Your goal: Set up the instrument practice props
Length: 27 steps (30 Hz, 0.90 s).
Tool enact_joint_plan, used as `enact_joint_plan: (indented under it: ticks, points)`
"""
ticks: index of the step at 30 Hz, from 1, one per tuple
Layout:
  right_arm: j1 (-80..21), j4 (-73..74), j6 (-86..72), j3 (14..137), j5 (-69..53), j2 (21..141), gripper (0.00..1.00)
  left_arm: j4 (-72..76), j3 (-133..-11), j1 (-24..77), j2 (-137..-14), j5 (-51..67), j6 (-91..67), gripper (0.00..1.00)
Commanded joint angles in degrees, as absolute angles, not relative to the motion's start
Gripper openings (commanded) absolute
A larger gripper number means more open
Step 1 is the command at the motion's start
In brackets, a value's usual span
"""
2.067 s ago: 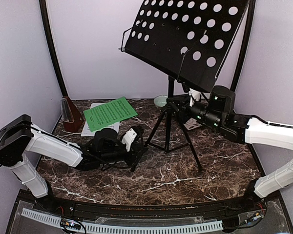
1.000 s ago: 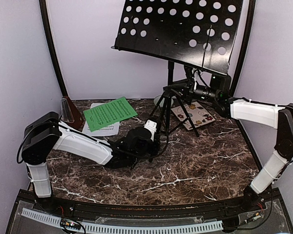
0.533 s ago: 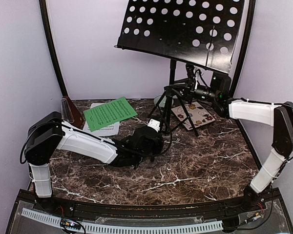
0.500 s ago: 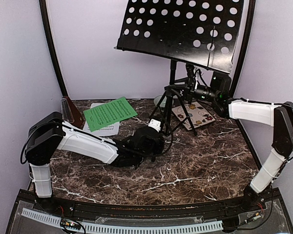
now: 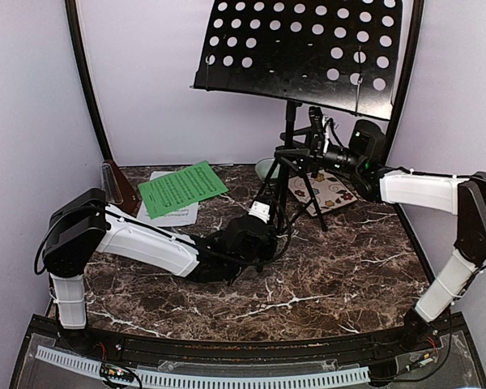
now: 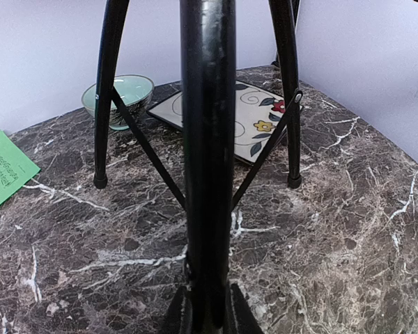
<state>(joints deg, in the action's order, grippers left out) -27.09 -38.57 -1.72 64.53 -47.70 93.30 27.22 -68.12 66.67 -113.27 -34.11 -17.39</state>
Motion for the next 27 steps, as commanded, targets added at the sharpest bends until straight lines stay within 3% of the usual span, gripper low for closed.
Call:
enact_joint_plan:
  ticks: [1, 4, 11, 20, 27]
  points:
    - [-27.85, -40.55, -1.46, 62.37, -46.80, 89.39, 0.80, 26.80, -69.37, 68.58, -113.26, -32.07, -21.07, 0.05]
    - [-27.86, -39.98, -1.13, 60.93, -45.53, 88.19, 0.90, 28.14, -67.55, 69.24, -111.68, -32.01, -21.69, 0.20]
    - [-27.86, -38.40, -0.91, 58.10, -41.56, 84.43, 0.94, 28.35, -62.12, 69.06, -106.29, -27.72, -21.82, 0.60]
    - [-27.86, -40.20, -4.49, 50.78, -35.16, 79.01, 1.00, 28.20, -48.96, 59.38, -92.26, -6.88, -26.47, 0.72]
    - [-27.83, -37.34, -7.40, 44.40, -23.83, 71.46, 1.00, 23.11, -40.81, 41.29, -80.15, -1.67, -32.20, 0.73]
